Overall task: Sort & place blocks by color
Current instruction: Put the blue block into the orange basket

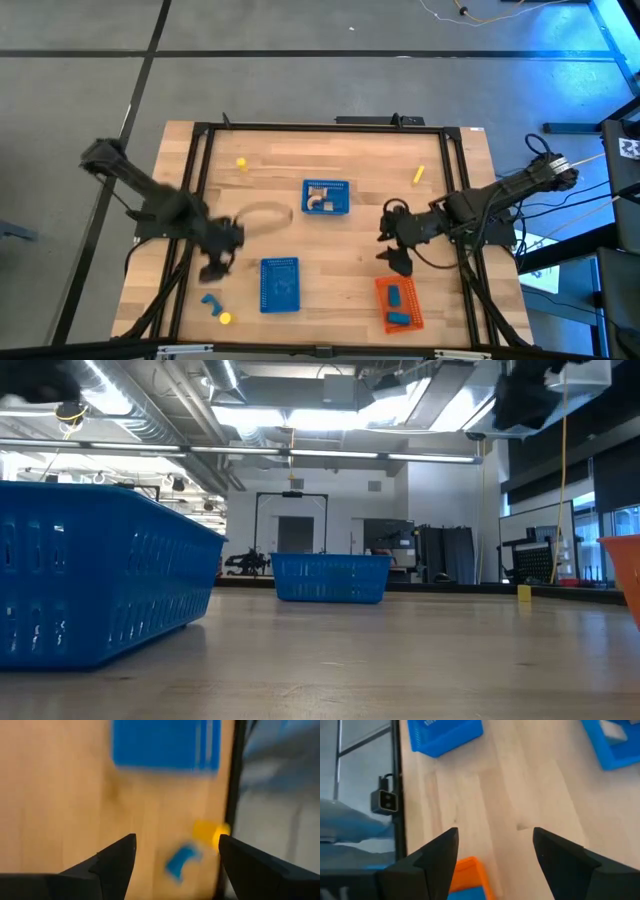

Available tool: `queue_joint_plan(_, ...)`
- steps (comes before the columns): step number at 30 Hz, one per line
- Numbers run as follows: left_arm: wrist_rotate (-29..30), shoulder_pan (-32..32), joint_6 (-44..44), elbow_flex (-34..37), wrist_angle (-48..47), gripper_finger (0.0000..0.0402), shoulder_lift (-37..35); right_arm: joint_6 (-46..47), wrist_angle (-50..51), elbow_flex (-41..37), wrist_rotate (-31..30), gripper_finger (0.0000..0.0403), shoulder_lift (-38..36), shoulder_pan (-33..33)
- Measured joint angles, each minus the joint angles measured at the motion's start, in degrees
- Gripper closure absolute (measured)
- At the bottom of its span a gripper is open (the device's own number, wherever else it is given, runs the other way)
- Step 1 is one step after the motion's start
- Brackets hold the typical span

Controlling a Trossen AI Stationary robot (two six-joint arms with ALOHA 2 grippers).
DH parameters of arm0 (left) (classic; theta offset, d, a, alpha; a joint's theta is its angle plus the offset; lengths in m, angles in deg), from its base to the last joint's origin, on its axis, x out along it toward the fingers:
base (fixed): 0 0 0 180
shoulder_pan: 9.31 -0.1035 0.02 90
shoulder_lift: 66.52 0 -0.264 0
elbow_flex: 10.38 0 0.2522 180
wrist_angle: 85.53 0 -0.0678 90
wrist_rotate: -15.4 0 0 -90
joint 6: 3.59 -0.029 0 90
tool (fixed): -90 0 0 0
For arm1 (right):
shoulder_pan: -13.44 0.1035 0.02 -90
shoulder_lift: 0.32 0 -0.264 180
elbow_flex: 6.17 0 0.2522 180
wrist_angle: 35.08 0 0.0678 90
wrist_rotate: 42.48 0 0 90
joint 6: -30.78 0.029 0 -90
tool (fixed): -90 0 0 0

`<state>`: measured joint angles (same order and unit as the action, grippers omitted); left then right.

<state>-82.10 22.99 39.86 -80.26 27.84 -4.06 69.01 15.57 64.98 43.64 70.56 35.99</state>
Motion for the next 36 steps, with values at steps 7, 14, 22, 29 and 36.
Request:
queue_joint_plan(7, 6.4, 20.0, -0.7, 0.0, -1.3, 0.0127, 15.9, -3.2, 0.9, 0.0, 0.5, 0.0147, 0.2, -2.9)
queue_joint_plan(14, 5.0, 24.9, -6.3, 0.0, 2.7, 0.0127, 25.2, -4.1, 0.9, 0.0, 0.5, 0.0147, 0.2, -3.3)
queue_joint_plan(22, 6.4, 25.0, -9.4, 0.0, 7.0, 0.0127, 28.4, -3.9, 0.8, 0.0, 0.4, 0.0147, 0.2, -3.3)
queue_joint_plan(29, 7.0, 25.5, -11.1, 0.4, 7.4, 0.0146, 31.4, -1.3, 0.5, 0.0, -2.6, 0.0147, 0.2, -3.3)
queue_joint_plan(36, 6.1, 25.4, -11.2, 3.6, 8.8, 0.0177, 31.8, -1.1, 0.6, 0.0, -2.6, 0.0147, 0.2, -3.3)
